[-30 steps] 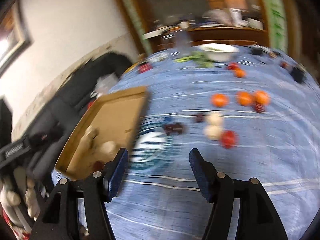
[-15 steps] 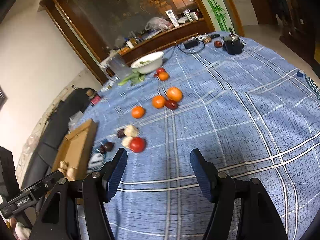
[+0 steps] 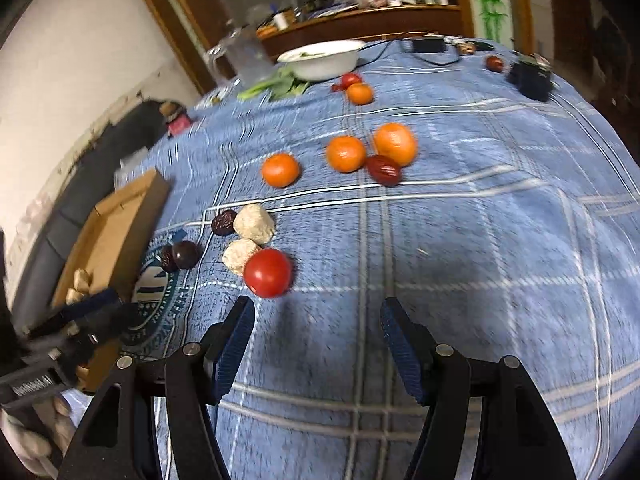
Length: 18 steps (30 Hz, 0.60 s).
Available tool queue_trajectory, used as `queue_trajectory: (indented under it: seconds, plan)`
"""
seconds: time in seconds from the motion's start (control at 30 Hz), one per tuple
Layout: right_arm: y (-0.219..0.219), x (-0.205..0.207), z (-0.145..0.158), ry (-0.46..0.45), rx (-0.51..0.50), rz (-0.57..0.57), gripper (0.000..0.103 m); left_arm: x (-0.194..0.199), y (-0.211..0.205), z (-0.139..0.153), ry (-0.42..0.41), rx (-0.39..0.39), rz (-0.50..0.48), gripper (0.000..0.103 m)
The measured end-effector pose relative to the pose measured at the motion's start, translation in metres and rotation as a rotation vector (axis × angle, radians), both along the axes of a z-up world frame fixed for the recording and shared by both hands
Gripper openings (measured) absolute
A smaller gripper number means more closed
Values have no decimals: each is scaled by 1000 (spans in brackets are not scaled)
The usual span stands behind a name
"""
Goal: Organize fruits
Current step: 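Grasp the red tomato with right tool while left tool grasps a dark round fruit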
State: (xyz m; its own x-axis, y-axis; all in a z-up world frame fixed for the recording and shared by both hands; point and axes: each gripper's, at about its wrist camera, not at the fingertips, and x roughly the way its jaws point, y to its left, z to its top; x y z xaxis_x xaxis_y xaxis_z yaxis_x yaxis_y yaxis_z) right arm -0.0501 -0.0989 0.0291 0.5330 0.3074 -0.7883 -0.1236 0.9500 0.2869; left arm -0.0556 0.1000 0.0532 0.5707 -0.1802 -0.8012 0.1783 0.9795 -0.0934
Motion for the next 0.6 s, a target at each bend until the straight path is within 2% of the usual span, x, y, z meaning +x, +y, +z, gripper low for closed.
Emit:
queue_trajectory:
  seconds: [0.07,0.13,0.2,0.27,0.33,0.53,0.6]
  plan:
    - [9,5,-4,3,-31,23,70,14,-8,0,-16,71,-26,72]
    - [18,8,-4,-16,-73,45,69,26,-15,-4,-15,112,-64,65]
    - [26,11,-4,-23,-97,74,61,40,-21,-12,14,144,-99,46]
    - [32,12,-5,-33,-133,92,55,54,-24,-22,54,159,-123,40]
    - [38,13,-5,-43,-159,113,50,57,-27,-23,50,182,-135,40]
    - [45,20,-5,-57,-165,132,48,51,-46,-28,41,281,-228,44]
    - [47,19,-5,-63,-170,136,37,48,-49,-29,37,303,-245,43]
